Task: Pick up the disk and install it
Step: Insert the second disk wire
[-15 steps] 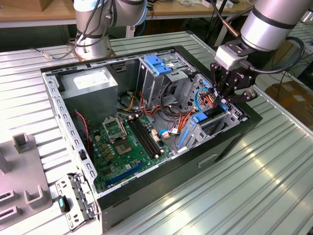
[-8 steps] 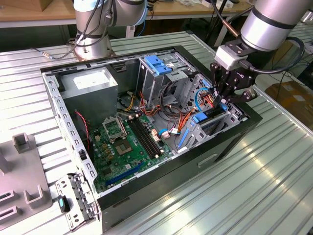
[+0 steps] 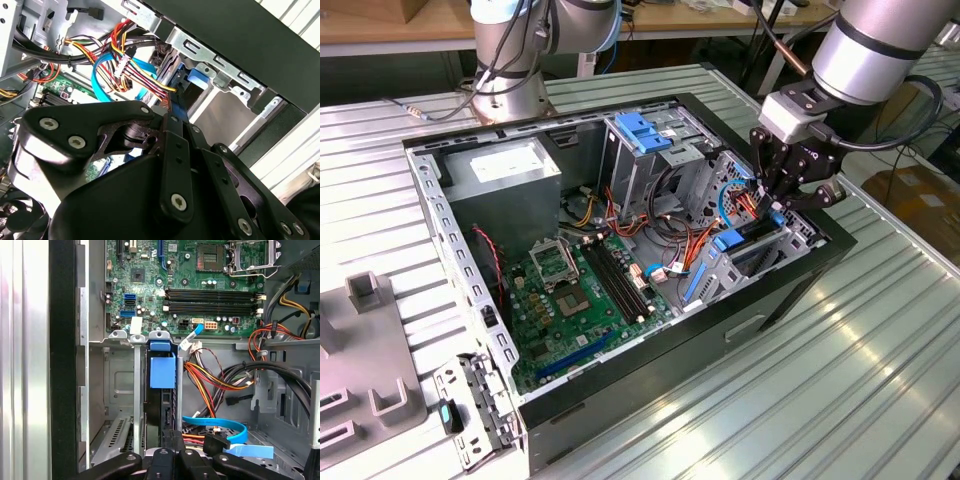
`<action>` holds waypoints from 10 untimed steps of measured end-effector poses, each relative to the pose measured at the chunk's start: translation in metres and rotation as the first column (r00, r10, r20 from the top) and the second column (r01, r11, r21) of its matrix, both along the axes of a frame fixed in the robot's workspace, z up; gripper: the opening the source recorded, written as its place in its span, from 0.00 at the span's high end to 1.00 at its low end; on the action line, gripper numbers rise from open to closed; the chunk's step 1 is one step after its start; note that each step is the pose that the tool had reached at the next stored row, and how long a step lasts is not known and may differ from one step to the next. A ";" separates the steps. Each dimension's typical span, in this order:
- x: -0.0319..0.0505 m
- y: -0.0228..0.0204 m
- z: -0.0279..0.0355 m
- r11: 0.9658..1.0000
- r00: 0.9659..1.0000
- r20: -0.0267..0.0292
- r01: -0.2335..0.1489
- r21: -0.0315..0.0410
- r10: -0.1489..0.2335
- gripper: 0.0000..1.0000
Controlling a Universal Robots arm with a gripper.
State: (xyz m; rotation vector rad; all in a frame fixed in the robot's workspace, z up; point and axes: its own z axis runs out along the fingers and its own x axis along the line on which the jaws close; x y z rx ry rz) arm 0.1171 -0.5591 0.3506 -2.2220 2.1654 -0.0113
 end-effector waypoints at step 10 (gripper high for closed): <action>-0.0070 -0.0002 0.0115 1.000 1.000 0.000 0.000 0.000 0.000 0.89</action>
